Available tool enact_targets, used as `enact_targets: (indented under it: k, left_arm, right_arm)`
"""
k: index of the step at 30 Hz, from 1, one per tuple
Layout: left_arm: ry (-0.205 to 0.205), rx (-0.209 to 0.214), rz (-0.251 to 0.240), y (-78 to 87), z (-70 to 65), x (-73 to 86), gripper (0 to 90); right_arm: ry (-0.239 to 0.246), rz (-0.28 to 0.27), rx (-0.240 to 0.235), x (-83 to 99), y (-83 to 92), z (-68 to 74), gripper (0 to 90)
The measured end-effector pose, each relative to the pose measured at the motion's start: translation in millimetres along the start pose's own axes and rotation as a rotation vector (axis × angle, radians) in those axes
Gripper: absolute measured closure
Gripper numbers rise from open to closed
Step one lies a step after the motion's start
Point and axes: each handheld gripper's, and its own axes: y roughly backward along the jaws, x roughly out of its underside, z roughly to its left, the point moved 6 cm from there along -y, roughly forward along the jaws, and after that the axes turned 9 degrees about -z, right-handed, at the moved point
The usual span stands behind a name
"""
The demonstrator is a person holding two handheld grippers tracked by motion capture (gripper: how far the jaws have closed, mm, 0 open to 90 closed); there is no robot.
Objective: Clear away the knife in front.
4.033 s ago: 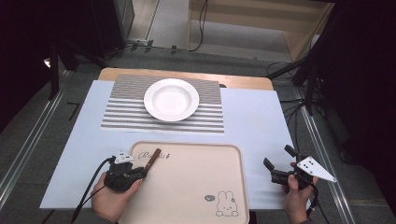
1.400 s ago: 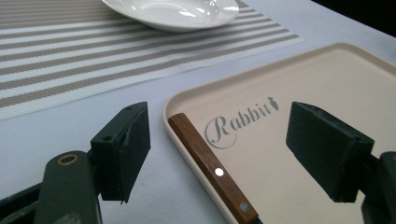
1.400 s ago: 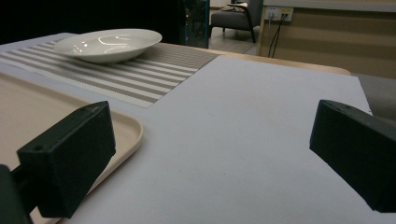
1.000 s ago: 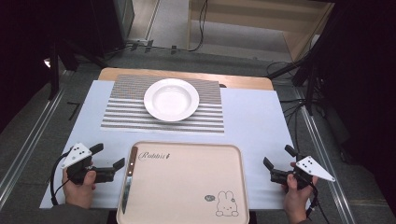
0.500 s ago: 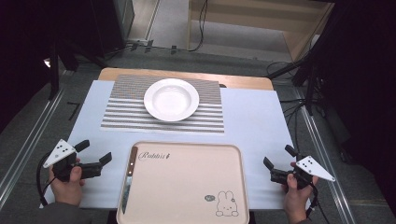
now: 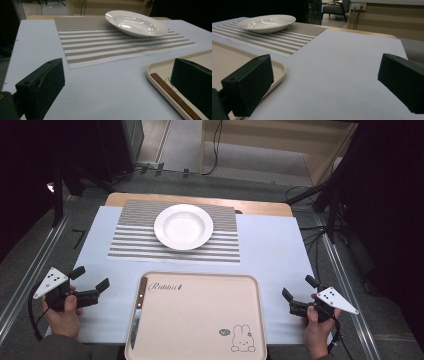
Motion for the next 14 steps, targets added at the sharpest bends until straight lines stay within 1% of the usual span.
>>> enact_targets:
  k: [1, 3, 4, 7, 9, 14]
  left_arm:
    - [-0.001, -0.004, -0.010, 0.8, -0.5, 1.7, 0.0]
    - [0.001, -0.005, -0.011, 1.0, -1.8, 3.2, 0.0]
    - [-0.014, 0.000, -0.009, 1.3, -3.8, 4.2, 0.0]
    - [-0.028, 0.003, -0.013, 0.8, -6.2, 5.1, 0.0]
    - [-0.023, 0.000, -0.008, 0.1, -5.8, 6.0, 0.0]
    - [-0.025, -0.004, -0.003, -0.6, -5.9, 6.8, 0.0]
  right_arm:
    - [-0.006, -0.001, 0.000, -0.1, 0.3, -0.2, 0.0]
    - [-0.007, -0.001, 0.002, -0.1, 0.4, -0.5, 0.0]
    - [-0.009, -0.002, 0.002, -0.1, 0.4, -0.9, 0.0]
    - [-0.009, -0.003, 0.000, -0.2, 0.4, -1.1, 0.0]
    - [-0.012, -0.003, 0.000, -0.2, 0.5, -0.7, 0.0]
    - [-0.013, -0.005, 0.000, -0.1, 0.8, -1.0, 0.0]
